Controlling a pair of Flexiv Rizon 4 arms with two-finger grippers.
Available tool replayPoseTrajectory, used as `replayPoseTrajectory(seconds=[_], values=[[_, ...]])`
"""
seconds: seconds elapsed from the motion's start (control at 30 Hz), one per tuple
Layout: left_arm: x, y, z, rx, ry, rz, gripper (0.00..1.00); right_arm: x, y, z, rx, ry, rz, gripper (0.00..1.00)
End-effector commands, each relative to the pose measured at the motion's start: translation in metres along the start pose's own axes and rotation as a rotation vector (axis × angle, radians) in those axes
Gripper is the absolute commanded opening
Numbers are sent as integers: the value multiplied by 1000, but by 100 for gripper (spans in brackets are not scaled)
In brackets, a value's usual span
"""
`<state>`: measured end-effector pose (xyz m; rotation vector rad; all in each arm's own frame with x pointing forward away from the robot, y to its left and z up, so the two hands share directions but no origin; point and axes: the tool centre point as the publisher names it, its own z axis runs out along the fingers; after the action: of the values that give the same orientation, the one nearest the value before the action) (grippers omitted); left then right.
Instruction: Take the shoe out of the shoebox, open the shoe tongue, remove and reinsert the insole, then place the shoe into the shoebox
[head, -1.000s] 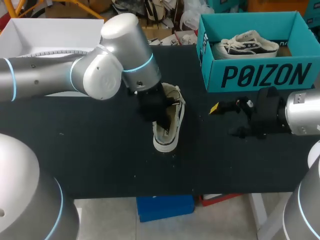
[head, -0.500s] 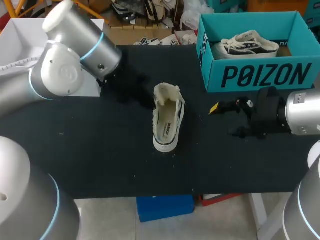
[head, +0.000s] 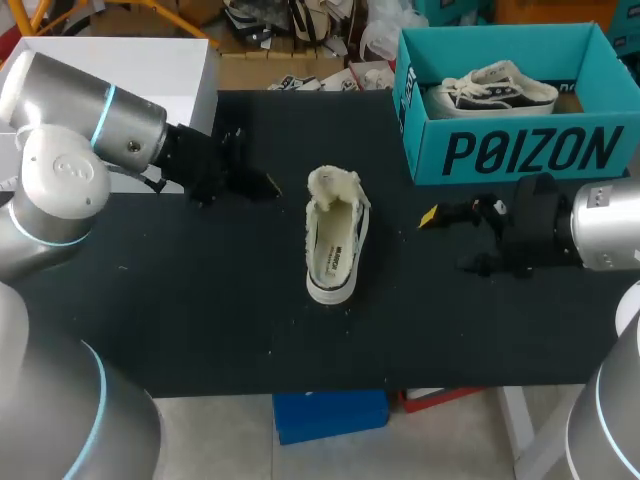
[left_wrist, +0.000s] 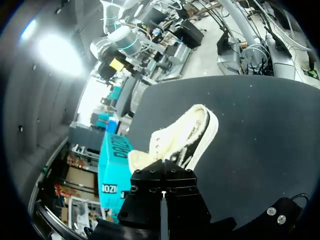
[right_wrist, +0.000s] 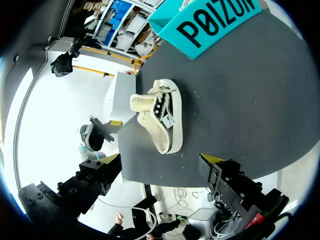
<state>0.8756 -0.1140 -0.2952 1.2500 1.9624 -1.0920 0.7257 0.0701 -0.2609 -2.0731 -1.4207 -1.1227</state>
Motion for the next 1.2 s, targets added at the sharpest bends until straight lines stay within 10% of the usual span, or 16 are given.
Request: replayPoseTrajectory(seconds=[0.03,0.37,1.2], values=[[6,4,0,-31,-287,-49,0,1,0,2,-2,-3,1,100],[-20,27,-8,-161,-157,4,0,1,0,2,-2,-3,1,100],[-61,86,55,-168,105,62,0,1,0,2,-2,-3,1,100]])
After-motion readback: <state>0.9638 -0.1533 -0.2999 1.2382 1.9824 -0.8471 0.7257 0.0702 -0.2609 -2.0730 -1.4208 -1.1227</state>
